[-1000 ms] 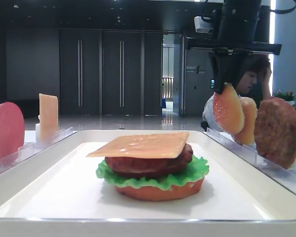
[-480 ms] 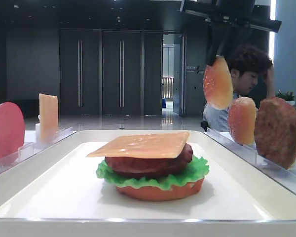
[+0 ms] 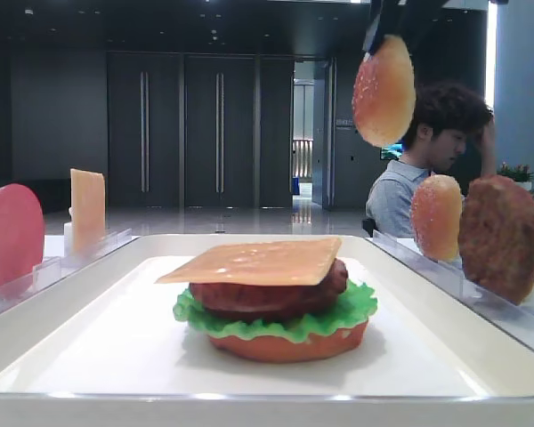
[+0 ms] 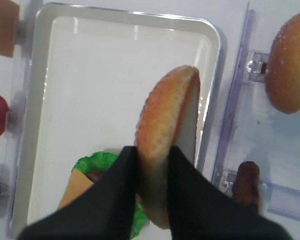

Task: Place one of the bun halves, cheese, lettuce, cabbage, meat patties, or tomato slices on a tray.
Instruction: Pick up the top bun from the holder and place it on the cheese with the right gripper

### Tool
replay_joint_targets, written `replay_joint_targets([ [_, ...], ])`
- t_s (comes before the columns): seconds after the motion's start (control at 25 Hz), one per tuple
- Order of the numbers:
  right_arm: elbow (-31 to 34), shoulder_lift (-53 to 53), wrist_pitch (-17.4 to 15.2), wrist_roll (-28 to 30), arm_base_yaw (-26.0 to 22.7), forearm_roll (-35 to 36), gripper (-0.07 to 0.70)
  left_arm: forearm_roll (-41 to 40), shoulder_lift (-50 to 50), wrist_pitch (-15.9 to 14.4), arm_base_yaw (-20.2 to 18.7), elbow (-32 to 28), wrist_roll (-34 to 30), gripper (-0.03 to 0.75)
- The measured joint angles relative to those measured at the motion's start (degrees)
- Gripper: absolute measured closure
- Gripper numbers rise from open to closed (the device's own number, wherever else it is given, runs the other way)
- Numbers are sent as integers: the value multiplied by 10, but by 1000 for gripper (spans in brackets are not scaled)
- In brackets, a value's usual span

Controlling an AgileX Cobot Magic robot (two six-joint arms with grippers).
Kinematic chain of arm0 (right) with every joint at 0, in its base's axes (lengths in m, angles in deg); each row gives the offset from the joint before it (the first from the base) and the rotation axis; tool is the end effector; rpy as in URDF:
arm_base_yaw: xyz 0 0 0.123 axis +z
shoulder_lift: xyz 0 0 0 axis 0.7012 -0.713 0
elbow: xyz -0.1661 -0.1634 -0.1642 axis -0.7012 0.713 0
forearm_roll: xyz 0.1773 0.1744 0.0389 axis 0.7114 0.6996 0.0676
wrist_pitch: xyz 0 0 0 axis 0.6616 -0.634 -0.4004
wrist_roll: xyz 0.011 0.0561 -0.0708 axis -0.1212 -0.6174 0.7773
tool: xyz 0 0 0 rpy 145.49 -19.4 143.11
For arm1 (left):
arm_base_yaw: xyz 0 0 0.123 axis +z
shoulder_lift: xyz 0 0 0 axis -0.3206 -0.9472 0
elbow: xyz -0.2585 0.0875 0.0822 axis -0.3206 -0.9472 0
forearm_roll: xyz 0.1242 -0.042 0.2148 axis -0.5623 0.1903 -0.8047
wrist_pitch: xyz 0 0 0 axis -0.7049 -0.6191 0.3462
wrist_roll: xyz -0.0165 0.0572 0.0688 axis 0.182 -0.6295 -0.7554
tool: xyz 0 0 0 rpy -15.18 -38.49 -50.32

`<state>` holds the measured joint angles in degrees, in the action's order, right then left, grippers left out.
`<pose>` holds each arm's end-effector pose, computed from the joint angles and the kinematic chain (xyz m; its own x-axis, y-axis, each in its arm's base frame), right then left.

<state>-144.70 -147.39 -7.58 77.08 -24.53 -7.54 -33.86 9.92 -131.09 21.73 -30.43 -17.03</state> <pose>0.3594 0.1559 0.3326 -0.9350 -0.1451 -0.3236 -0.2493 0.9180 0.3086 -0.0066 -0.0029 0.2657 -0.5105 0.0179 -0.8597 -0.0056 0.9997 0.0241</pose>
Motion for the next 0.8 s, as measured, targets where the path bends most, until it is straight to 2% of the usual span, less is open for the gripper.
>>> replay_joint_targets([
  [0.28,4,50,-2,39,0,80,503,0,0,0,0,0,0,557],
  [0.36,27,70,3,49,0,97,503,0,0,0,0,0,0,557],
  [0.64,186,149,75,67,0,111,503,0,0,0,0,0,0,557],
  [0.8,263,189,119,98,0,170,503,0,0,0,0,0,0,557],
])
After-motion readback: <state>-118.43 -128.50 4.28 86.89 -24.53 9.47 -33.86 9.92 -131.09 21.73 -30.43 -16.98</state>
